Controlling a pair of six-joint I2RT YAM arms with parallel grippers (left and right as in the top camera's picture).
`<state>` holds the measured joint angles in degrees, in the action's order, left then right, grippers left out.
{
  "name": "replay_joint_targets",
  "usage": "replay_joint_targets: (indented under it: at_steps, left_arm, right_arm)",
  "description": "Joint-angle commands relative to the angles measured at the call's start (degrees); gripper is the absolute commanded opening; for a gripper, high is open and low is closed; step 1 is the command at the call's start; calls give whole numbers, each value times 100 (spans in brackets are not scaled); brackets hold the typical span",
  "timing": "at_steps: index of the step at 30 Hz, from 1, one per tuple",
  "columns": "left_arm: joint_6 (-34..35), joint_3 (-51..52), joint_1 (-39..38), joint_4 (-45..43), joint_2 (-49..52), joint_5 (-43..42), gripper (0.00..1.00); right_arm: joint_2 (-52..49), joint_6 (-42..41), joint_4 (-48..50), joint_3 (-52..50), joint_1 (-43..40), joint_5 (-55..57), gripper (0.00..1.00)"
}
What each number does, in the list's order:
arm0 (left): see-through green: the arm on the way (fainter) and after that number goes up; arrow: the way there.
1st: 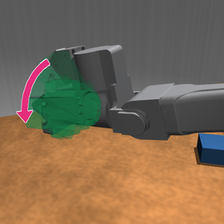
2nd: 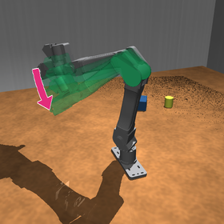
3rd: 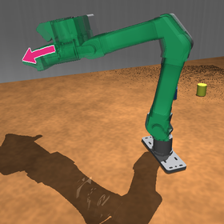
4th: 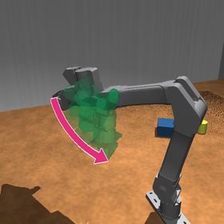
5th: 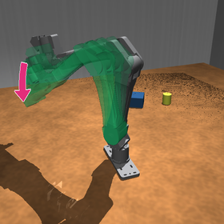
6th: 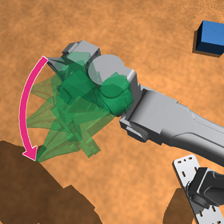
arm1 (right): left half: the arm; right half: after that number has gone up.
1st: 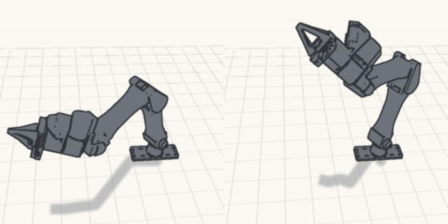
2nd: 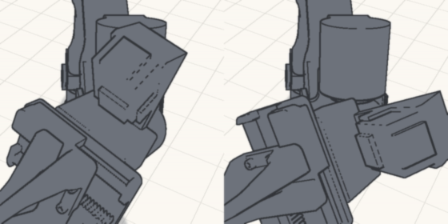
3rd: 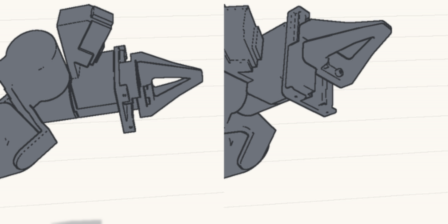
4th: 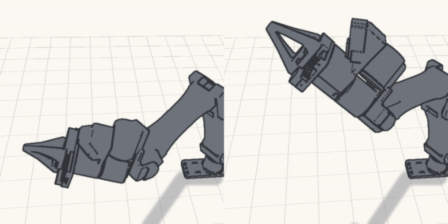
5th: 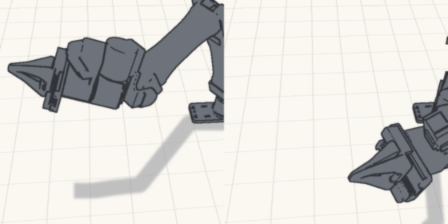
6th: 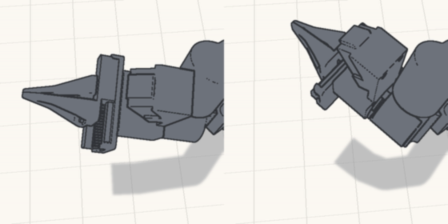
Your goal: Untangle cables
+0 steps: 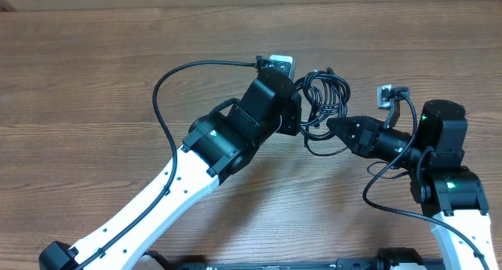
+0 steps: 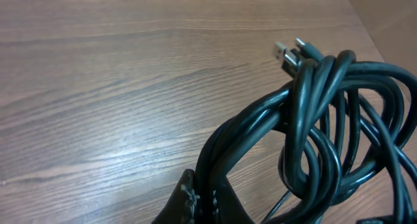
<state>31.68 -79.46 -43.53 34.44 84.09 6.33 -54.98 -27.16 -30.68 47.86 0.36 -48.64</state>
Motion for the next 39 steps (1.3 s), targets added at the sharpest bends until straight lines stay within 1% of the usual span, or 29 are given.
replay_joint_targets:
  at_steps: [1,15,22,24,31,39]
  left_arm:
    - [476,-105,0,26,-188,466,4]
    - [1401,-105,0,181,-188,627,4]
    - [1447,-98,0,317,-188,634,4]
    - [1615,-98,0,391,-188,643,4]
    - [2673,-96,7,721,-181,809,4]
    - [3220,-94,4,789,-181,826,4]
  right_arm:
    - [-2,15,13,138,-22,15,4]
    - [-2,15,11,136,-22,15,4]
    - [-2,13,9,136,-22,13,4]
    - [-2,13,9,136,-22,11,4]
    - [-2,13,11,136,-22,-33,4]
    - [-2,15,17,136,-22,-249,4]
